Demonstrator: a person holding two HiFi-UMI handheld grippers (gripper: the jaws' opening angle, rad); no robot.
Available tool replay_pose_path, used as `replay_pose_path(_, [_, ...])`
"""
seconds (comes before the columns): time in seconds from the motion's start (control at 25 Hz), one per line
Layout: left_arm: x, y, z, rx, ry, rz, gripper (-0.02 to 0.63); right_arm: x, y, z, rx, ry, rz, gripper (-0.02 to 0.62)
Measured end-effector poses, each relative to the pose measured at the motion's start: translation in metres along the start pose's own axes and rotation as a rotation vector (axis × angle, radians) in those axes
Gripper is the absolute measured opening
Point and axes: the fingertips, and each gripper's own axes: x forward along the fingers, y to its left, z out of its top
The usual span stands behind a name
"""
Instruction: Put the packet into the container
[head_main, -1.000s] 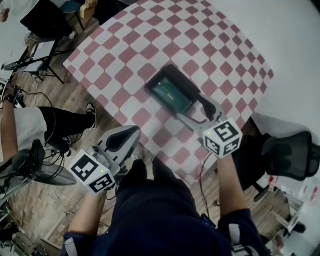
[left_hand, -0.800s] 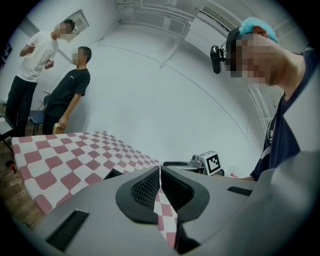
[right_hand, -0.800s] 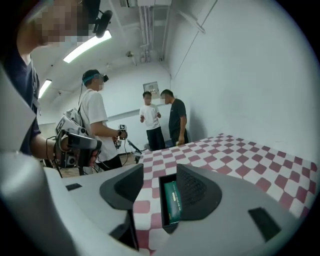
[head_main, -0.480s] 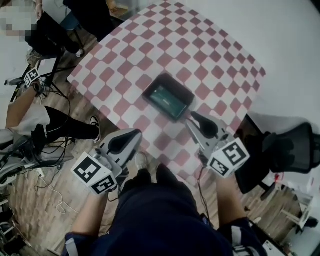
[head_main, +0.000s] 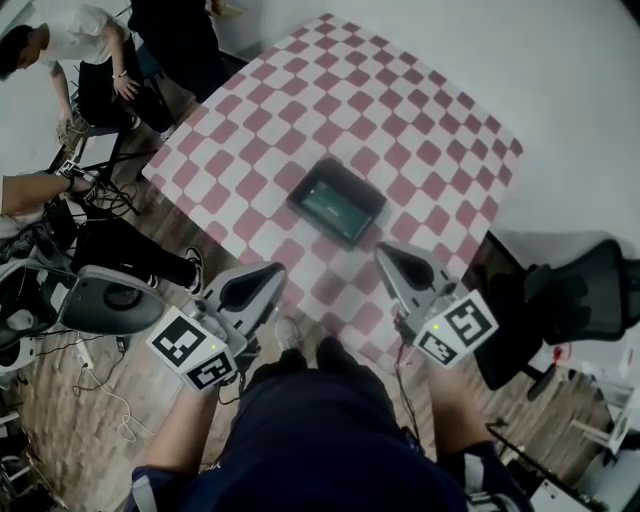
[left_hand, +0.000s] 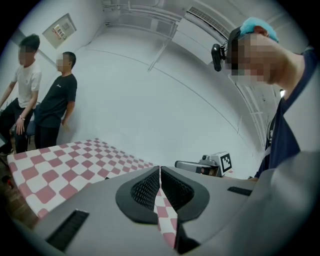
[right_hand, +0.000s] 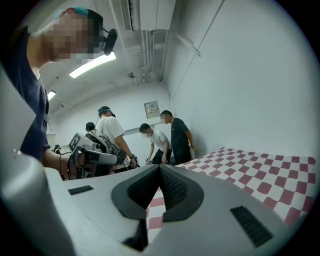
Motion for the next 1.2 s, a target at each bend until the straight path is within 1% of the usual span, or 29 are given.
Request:
replay_pose_path(0.12, [-0.002,-0.003,0.002,0.004,-0.005,-0.005,0.032,-0.003,0.010,0.005,-0.025,-0.014,0.002,0.017])
replay_pose_path(0.52, [0.000,-0.012,0.004,0.017,-0.011,-0.030,0.032,-0.005,0.022,0.001,-0.019,0.000,0.009,0.015])
replay_pose_path(1.2, [0.007,-0.012,0.004,0.017,-0.008,-0.050,0.032,-0.002,0.014,-0.014,0.003,0.031,-0.010,0.015])
